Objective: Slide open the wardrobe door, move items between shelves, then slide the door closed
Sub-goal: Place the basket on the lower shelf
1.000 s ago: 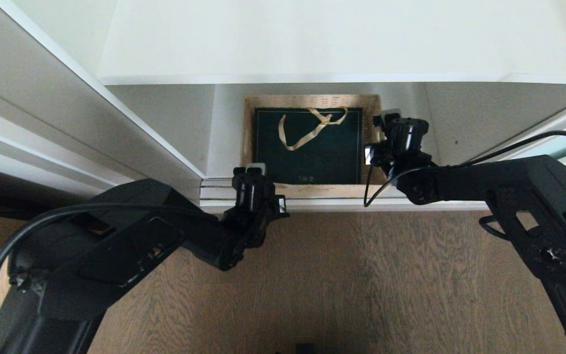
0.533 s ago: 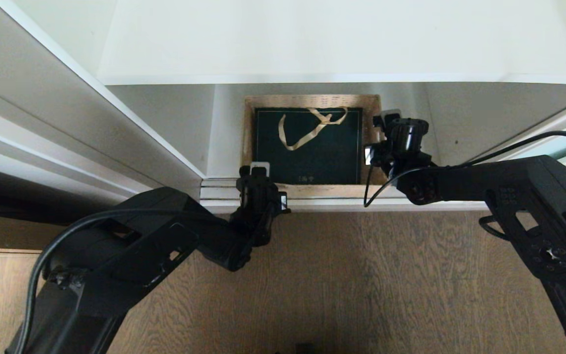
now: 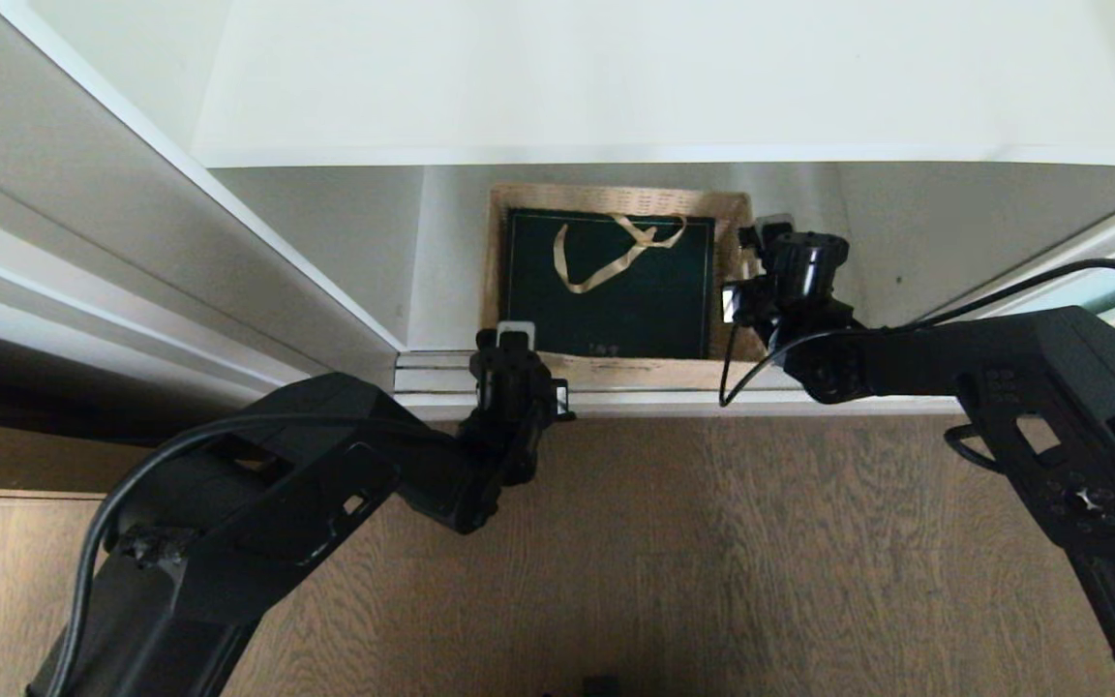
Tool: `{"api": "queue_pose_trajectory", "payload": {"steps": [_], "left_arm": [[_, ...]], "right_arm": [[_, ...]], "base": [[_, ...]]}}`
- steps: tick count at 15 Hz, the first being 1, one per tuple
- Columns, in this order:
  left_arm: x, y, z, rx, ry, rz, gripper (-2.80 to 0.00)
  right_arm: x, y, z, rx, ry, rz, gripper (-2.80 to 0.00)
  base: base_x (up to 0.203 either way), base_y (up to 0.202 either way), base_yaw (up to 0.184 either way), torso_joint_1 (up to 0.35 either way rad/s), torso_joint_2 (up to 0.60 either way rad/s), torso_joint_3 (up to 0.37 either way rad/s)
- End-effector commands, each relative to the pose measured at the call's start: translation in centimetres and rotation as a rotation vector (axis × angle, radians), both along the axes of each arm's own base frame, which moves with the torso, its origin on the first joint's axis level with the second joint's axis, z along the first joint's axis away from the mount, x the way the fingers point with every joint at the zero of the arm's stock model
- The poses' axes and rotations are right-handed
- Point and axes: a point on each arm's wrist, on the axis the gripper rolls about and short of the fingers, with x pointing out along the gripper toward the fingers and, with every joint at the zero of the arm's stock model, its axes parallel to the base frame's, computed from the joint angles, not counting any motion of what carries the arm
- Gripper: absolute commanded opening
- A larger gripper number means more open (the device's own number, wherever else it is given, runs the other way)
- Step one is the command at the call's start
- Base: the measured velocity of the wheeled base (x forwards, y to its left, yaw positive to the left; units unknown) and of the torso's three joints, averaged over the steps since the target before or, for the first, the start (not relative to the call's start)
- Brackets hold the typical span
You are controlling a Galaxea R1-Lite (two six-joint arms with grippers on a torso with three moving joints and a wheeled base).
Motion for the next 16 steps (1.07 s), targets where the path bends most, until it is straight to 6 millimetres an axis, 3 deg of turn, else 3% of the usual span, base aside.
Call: {"api": "queue_pose_trajectory", "payload": {"steps": [1, 5, 9, 10, 16], "left_arm": [[0.2, 0.1, -0.1, -0.003, -0.003, 0.006, -2.8], [0.4, 0.2, 0.0, -0.002, -0.005, 0.007, -2.8], [0.8, 0.9, -0.1, -0.003, -0.002, 0.018, -2.8], [0.9, 1.2, -0.1, -0.001, -0.001, 0.024, -2.8], [1.3, 1.4, 0.4, -0.007, -0.014, 0.018, -2.8]], "right_arm": [[0.0, -0.3, 0.3, 0.004, -0.017, -0.009, 0.0], [-1.3, -1.9, 3.6, 0.031, -0.098, -0.045, 0.0], [-3.0, -2.1, 3.9, 0.02, -0.066, -0.045, 0.0], [-3.3, -2.0, 4.0, 0.019, -0.06, -0.041, -2.8], [-8.7, -1.8, 3.8, -0.027, 0.068, 0.019, -2.8]], "base": [[0.0, 0.0, 0.0, 0.0, 0.0, 0.0], [0.0, 0.0, 0.0, 0.0, 0.0, 0.0], [0.0, 0.0, 0.0, 0.0, 0.0, 0.0], [0.0, 0.0, 0.0, 0.0, 0.0, 0.0], [0.0, 0.0, 0.0, 0.0, 0.0, 0.0]]}}
